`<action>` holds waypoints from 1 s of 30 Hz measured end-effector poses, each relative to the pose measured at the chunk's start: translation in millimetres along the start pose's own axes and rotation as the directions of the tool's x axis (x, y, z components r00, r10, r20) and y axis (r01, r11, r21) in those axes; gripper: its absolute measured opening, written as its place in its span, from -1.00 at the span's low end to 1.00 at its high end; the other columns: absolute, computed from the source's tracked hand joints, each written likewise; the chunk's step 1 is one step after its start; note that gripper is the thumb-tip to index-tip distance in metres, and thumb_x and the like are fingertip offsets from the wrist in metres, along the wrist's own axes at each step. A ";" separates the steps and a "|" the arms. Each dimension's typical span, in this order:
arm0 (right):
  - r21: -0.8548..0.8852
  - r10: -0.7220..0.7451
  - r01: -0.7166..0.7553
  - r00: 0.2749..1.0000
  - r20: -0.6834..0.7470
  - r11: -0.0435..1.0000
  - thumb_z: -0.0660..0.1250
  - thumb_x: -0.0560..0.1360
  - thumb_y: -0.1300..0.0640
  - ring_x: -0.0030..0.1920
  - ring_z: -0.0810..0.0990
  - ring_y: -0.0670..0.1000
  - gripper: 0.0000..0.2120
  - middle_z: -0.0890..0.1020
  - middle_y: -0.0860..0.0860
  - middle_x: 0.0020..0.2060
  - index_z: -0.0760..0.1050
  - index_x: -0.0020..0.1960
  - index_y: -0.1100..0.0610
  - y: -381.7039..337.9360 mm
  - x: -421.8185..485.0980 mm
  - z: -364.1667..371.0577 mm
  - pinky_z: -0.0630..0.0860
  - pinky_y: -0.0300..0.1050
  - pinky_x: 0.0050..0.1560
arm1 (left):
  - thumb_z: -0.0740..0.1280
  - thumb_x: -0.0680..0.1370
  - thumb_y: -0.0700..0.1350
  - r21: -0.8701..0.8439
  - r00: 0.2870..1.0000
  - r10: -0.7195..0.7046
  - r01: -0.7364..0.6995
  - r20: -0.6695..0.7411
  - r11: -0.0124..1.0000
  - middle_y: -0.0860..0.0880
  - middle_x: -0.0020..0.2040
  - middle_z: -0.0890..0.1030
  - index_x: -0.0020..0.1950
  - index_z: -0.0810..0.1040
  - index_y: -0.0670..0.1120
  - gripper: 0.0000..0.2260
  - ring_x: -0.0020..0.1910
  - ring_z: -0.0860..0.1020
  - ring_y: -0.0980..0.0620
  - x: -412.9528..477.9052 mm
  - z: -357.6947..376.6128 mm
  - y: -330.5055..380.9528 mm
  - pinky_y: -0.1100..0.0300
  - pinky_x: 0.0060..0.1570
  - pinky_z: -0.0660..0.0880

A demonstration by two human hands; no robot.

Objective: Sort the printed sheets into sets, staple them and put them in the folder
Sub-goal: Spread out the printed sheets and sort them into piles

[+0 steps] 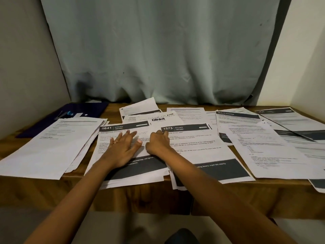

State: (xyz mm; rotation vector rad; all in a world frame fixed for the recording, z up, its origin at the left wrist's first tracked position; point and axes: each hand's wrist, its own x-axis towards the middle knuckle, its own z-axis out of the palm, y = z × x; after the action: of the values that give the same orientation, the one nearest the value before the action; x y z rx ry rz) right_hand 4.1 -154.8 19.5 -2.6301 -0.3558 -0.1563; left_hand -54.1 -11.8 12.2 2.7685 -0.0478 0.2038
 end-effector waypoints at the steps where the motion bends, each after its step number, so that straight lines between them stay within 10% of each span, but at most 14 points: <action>1: 0.000 -0.013 0.013 1.000 0.010 1.000 0.28 0.53 0.08 0.34 0.21 0.18 -0.61 0.38 0.16 0.28 0.41 0.31 0.21 1.2 0.4 -2.6 0.27 0.03 0.35 | -0.20 0.45 0.42 0.016 1.000 0.005 -0.005 0.020 1.000 -0.02 0.59 -0.02 0.57 0.02 0.11 -0.25 0.56 -0.09 -0.06 0.9 1.8 1.8 -0.11 0.48 -0.22; 14: 0.079 0.224 -0.213 0.960 -0.168 0.974 0.33 0.51 0.21 0.23 0.42 0.17 -0.80 0.51 0.17 0.15 0.46 0.12 0.22 95.8 76.8 -74.4 0.47 0.00 0.09 | -0.15 0.49 0.34 0.013 0.991 0.132 -0.132 0.005 0.991 -0.01 0.59 -0.05 0.57 0.02 0.04 -0.30 0.56 -0.11 -0.03 64.0 0.9 50.0 -0.04 0.46 -0.23; 30: -0.085 0.543 -0.559 0.825 -0.155 0.825 0.45 0.42 0.03 0.16 0.47 0.11 -0.51 0.51 0.15 0.19 0.42 0.26 0.21 178.9 139.5 -94.5 0.43 -0.07 0.14 | -0.16 0.48 0.43 0.128 0.971 0.202 -0.218 0.130 0.967 0.03 0.59 -0.04 0.58 -0.04 0.10 -0.27 0.56 -0.10 0.02 96.2 55.2 64.0 -0.06 0.50 -0.24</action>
State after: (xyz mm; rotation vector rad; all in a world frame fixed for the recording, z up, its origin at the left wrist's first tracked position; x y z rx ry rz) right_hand 183.1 -321.0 47.0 -2.7087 0.4839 -0.1493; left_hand 44.7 -92.0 -1.9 2.9126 -0.3726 0.1034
